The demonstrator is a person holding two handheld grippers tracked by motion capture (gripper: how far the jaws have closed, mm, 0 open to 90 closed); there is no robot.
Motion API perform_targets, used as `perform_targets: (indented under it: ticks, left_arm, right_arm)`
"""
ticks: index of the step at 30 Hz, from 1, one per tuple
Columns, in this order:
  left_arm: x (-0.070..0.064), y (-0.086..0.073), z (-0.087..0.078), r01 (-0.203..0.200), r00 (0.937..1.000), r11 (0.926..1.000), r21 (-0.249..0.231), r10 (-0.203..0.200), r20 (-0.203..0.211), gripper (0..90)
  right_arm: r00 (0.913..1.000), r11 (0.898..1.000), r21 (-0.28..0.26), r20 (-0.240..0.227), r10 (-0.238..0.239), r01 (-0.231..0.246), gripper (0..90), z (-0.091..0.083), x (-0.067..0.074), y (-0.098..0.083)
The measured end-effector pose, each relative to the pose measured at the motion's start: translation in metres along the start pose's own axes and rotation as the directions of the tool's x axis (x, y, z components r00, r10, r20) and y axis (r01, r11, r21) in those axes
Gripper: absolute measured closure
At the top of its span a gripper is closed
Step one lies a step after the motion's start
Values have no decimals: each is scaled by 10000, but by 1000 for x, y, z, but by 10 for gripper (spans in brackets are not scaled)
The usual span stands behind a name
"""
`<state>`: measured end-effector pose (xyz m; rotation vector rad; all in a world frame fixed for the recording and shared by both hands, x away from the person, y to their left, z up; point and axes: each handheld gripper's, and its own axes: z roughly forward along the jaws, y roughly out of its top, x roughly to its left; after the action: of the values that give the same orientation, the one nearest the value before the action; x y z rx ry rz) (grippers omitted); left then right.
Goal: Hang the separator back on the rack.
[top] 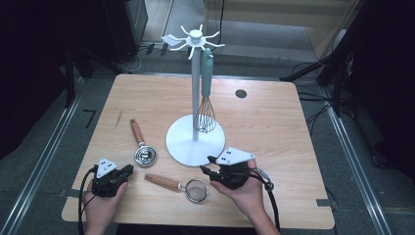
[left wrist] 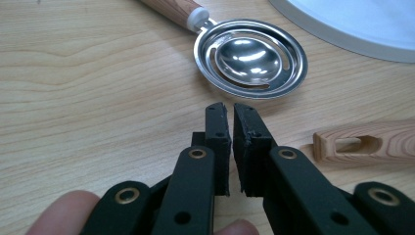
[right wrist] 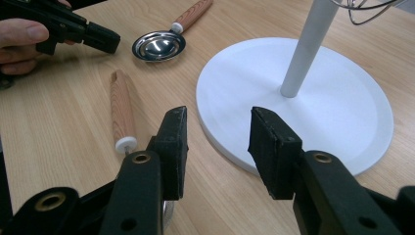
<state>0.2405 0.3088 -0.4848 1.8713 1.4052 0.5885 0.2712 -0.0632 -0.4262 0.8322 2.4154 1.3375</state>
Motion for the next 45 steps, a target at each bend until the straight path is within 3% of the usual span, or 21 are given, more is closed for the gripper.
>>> perform_targets:
  ticks: [12,19,28,34,45]
  left_arm:
    - [-12,2,5,-287,9980,9992,270,271,571,900]
    - [-15,3,7,-341,9967,9988,361,313,755,900]
    - [-21,3,9,-488,9938,9974,527,432,1020,900]
    - [-25,3,10,-588,9922,9965,602,518,1131,900]
    - [-33,3,11,-723,9887,9953,641,631,1362,900]
  right_arm:
    - [9986,9956,857,-387,-359,391,643,15,10,0]
    - [9975,9941,985,-591,-398,455,660,15,13,1]
    - [9915,9879,1435,-1228,-420,596,760,18,21,-6]
    - [9913,9788,1916,-1215,-499,727,783,23,21,-15]
    - [9937,9716,2281,-1046,-404,635,800,23,12,-23]
